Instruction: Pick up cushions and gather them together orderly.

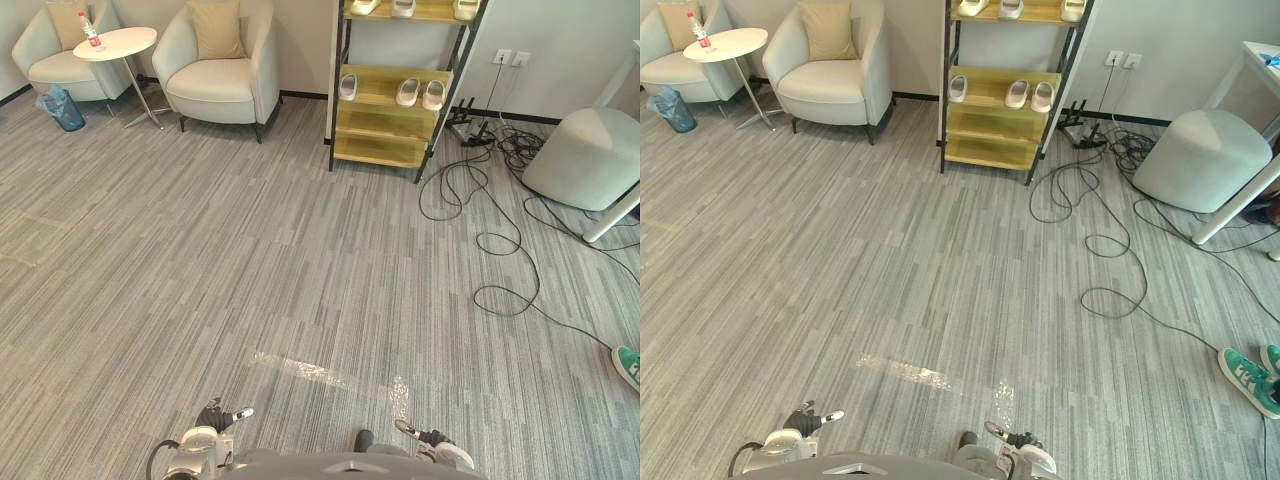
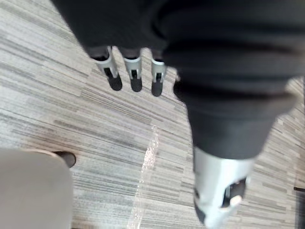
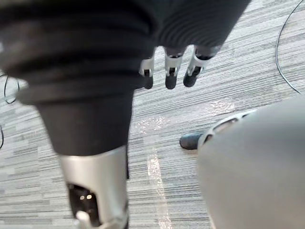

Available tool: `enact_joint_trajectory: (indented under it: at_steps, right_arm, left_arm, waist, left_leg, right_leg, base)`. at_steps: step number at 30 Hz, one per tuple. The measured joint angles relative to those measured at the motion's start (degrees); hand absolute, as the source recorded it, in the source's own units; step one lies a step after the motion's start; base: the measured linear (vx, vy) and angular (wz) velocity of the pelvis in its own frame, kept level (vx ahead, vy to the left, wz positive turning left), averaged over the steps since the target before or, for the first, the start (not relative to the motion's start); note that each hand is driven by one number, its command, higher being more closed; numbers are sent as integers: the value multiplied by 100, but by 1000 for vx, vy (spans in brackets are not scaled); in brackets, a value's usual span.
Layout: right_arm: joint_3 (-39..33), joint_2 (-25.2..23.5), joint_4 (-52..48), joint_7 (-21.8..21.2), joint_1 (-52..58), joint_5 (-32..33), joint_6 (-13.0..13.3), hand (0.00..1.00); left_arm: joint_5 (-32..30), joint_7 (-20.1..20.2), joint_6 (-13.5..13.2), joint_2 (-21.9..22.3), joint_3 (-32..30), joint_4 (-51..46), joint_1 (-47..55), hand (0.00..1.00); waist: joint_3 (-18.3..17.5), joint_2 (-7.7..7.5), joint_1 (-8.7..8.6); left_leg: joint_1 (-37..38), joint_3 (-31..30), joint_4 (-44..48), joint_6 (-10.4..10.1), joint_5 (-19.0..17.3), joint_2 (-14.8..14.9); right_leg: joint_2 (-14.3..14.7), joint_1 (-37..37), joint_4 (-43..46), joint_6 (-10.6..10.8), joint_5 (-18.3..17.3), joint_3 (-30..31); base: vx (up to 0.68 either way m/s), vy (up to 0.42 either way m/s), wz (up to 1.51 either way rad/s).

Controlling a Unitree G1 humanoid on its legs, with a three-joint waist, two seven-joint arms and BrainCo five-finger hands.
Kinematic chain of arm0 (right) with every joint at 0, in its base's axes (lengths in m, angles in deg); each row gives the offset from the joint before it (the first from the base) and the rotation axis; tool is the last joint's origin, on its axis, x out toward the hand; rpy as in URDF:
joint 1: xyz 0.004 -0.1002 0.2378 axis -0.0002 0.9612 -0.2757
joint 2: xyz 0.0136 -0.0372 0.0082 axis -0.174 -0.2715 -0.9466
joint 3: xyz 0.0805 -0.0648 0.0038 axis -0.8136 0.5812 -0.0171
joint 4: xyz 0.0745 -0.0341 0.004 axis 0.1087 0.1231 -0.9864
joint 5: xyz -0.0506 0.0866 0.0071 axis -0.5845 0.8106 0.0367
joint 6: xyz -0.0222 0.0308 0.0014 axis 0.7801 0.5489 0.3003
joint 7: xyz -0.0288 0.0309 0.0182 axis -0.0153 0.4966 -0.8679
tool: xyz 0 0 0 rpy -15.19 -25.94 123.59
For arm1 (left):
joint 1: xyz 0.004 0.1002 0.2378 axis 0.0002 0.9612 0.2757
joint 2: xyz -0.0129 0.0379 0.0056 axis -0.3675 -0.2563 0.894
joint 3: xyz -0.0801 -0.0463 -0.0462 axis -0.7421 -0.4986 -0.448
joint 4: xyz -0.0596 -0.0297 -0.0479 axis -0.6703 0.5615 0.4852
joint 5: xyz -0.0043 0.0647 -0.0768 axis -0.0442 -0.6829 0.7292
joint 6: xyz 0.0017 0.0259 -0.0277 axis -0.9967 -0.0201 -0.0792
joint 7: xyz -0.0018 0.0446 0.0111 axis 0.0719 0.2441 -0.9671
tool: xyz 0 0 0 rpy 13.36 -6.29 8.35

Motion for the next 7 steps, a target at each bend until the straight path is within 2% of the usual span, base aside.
enact_joint_trajectory:
  at_steps: [2, 7]
  right_arm:
    - [0, -1, -1, 1, 45, 1, 0, 0]
    - [2, -5, 8, 1, 92, 6, 0, 0]
  left_arm:
    - [-1, 11, 1, -5, -4, 25, -20, 0]
    - [-3, 10, -2, -8, -7, 55, -70, 0]
  waist:
    - [-27, -19, -1]
    - [-18, -126, -6]
  left_leg:
    - [-8, 3, -7, -4, -3, -2]
    - [-34, -6, -17, -3, -4, -27]
  right_leg:
    - [26, 85, -208, 3, 104, 1]
    - [33, 82, -241, 8, 106, -12]
  base:
    - [0, 0, 0]
    - [-6, 2, 1]
